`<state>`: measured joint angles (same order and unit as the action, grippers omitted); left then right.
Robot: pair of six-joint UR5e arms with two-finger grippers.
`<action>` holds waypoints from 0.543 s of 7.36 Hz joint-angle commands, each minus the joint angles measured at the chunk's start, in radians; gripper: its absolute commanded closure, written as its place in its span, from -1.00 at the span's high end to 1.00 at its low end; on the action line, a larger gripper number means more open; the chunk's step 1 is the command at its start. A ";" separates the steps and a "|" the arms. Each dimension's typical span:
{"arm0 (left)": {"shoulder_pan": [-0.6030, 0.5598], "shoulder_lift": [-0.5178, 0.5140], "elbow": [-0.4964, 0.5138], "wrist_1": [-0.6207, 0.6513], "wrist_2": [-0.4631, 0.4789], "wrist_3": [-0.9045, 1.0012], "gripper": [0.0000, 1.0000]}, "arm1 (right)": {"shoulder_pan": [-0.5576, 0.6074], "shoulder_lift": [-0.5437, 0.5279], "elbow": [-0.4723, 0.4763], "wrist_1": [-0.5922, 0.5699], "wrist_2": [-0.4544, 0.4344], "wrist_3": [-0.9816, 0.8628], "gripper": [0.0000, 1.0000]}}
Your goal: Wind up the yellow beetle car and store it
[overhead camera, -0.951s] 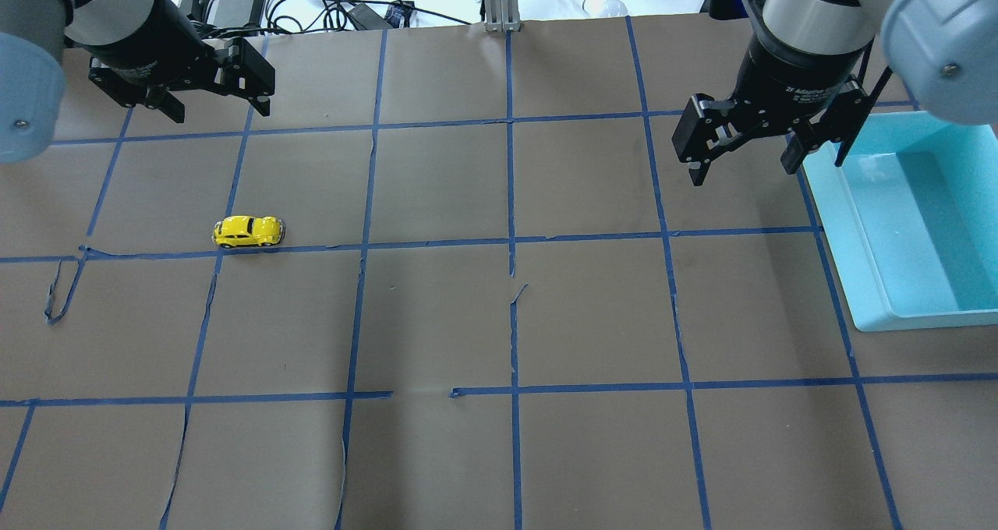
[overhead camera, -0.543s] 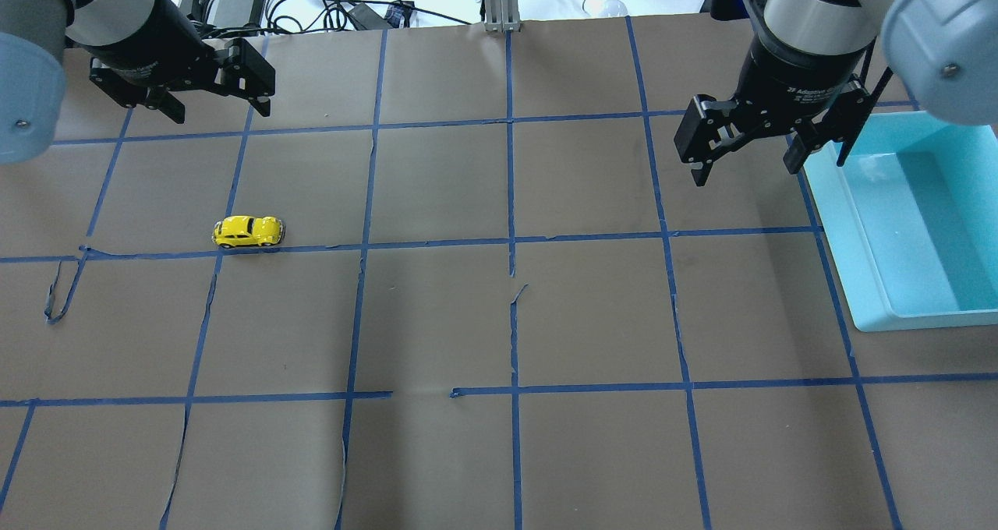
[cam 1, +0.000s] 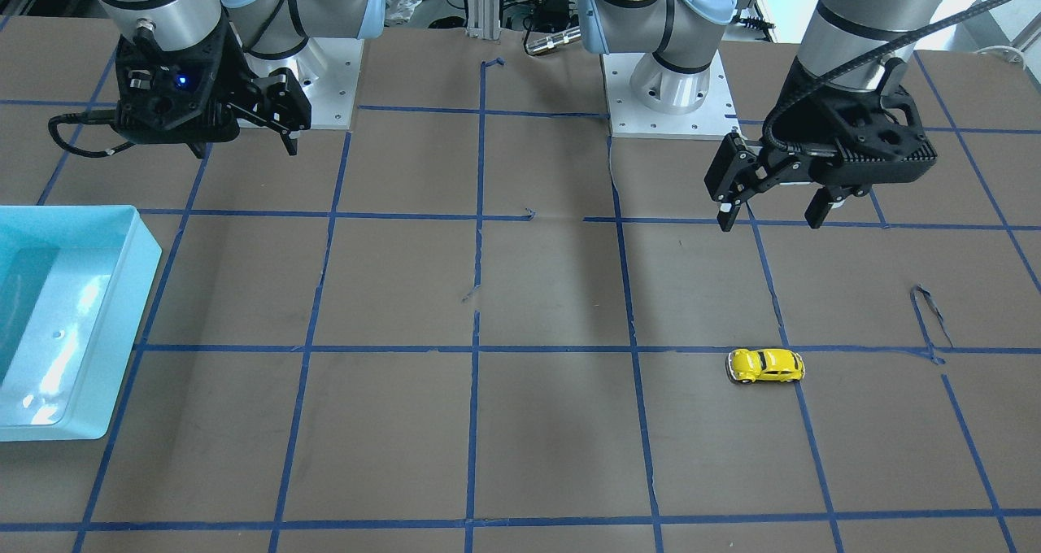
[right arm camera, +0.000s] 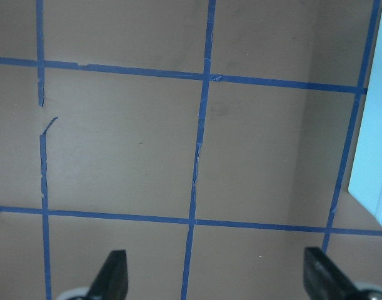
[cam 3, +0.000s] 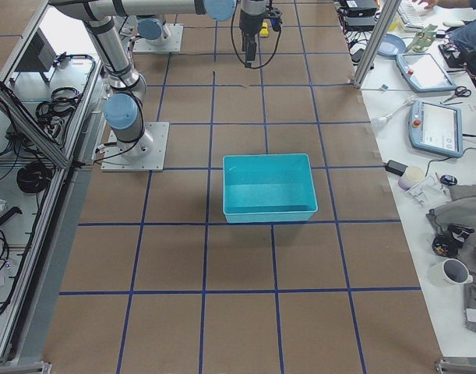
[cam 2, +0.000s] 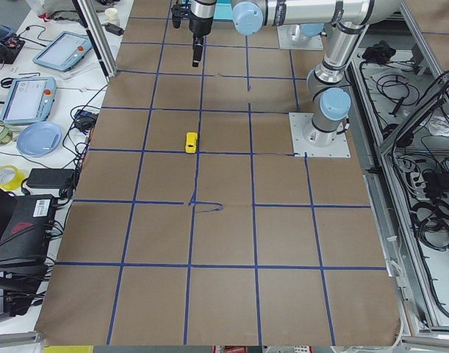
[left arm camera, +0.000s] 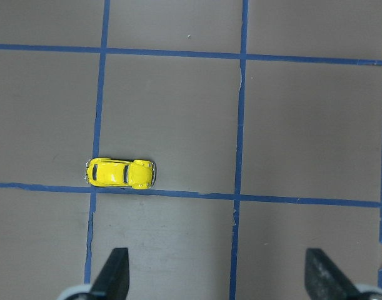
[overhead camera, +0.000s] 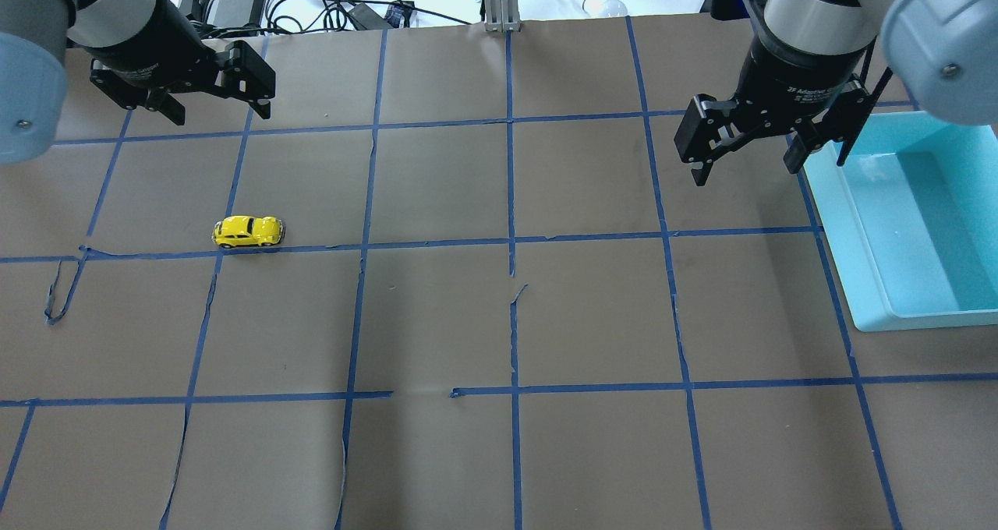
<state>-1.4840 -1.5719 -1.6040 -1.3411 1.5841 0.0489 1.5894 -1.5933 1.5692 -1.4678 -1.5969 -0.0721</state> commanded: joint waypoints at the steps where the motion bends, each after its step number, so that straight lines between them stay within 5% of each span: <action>1: -0.013 -0.014 -0.005 -0.009 -0.019 0.031 1.00 | 0.001 0.000 0.000 0.003 0.000 -0.002 1.00; 4: -0.019 -0.013 -0.011 -0.003 -0.036 0.103 1.00 | 0.001 0.000 0.000 0.001 0.000 -0.002 1.00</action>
<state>-1.5021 -1.5849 -1.6143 -1.3408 1.5534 0.1413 1.5897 -1.5938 1.5693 -1.4660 -1.5969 -0.0735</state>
